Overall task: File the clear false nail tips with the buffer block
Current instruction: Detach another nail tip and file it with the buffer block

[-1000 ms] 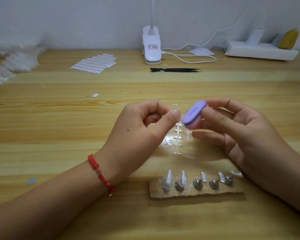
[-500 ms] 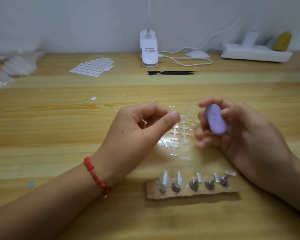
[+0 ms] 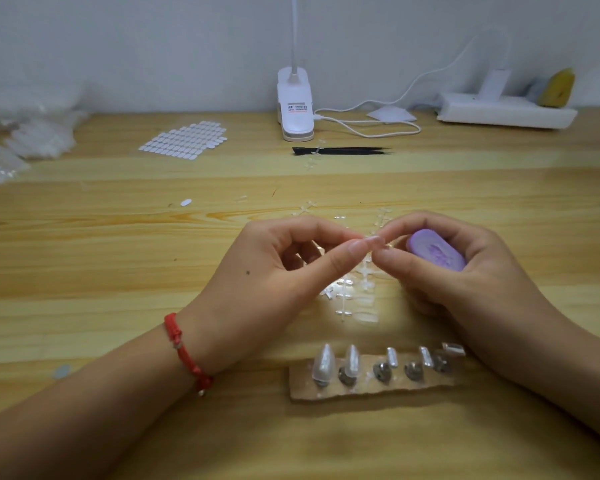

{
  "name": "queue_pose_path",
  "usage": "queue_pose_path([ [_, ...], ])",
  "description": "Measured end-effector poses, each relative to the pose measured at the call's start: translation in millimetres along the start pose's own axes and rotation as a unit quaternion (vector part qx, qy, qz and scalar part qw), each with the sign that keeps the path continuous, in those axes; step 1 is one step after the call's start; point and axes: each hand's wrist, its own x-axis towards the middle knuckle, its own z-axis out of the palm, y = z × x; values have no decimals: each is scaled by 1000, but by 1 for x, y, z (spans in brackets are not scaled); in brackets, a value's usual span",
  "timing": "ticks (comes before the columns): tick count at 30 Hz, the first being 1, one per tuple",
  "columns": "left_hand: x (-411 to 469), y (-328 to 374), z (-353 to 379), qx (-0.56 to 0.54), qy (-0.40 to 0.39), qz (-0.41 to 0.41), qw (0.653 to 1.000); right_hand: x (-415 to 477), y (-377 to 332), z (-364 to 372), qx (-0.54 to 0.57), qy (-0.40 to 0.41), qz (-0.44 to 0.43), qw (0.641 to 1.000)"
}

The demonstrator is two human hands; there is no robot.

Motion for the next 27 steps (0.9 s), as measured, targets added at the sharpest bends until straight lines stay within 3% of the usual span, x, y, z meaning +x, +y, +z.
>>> queue_pose_path([
  [5,1,-1,-1,16,-2,10,1000,0,0,0,5,-10,3,1000],
  [10,2,0,-6,173,-3,101,980,-1,-6,4,-2,-29,-11,1000],
  [12,3,3,-8,264,16,156,952,-1,-8,4,-12,-25,3,1000],
  [15,7,6,-9,402,64,261,875,-1,-6,2,-11,-11,47,999],
  [17,8,7,-10,453,76,329,825,0,-4,0,5,-13,72,997],
  [19,8,8,-11,473,83,355,802,-1,-4,-1,21,-22,85,996],
  [23,6,17,-11,463,81,332,818,-1,-5,-1,72,-21,82,994],
  [27,-5,30,-6,361,62,236,900,1,-6,-2,120,0,91,989],
])
